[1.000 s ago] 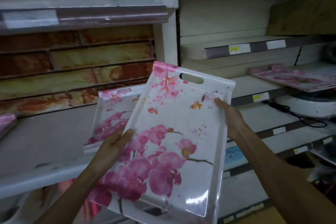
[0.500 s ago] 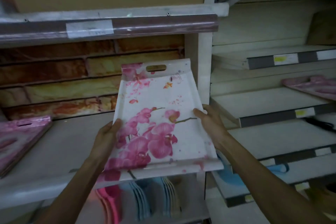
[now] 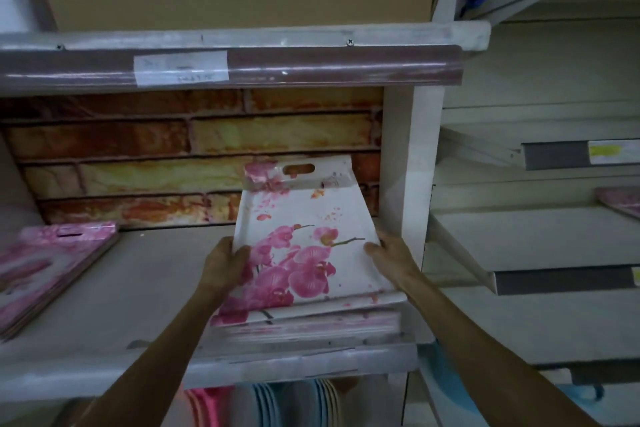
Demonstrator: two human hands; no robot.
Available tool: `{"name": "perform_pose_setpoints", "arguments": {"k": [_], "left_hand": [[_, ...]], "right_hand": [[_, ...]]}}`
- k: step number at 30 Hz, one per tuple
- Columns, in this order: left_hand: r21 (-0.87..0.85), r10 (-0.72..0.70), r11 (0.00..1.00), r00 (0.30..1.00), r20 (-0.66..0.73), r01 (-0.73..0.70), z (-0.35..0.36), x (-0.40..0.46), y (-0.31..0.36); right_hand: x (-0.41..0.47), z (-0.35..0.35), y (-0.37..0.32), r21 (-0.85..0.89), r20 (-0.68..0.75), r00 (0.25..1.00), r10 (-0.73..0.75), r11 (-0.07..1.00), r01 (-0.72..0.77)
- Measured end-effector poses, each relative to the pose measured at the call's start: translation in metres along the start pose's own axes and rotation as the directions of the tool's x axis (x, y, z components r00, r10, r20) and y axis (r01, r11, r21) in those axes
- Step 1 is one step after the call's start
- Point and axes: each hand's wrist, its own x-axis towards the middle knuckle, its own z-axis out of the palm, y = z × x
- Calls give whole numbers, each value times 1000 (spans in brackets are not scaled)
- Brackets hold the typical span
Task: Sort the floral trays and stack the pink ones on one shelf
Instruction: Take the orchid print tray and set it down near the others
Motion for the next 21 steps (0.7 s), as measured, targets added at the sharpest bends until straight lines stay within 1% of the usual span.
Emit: {"name": "perform_pose_setpoints", "arguments": {"k": [2,4,6,9,14,21], "left_hand": [[89,14,996,1000,-2,-14,7,2,-9],[138,23,990,1000,5,-24,12,3,-16],[175,36,984,999,16,-38,15,6,-19],[208,50,977,998,29,-55,21,10,-24],[302,71,949,995,69,-88,34,16,-39],[350,73,931,993,88,-99,33,18,-44]], "right_hand": [[3,5,10,-37,5,1000,8,999,-7],[5,9,20,-65,11,1000,7,998,-7],[6,14,30,-57,16,1000,21,998,-20],[6,16,41,-53,19,999,28,998,-27],[12,14,60,-97,32,998,52,994,-48],[15,16,68,-93,93,994,59,994,-50]]}}
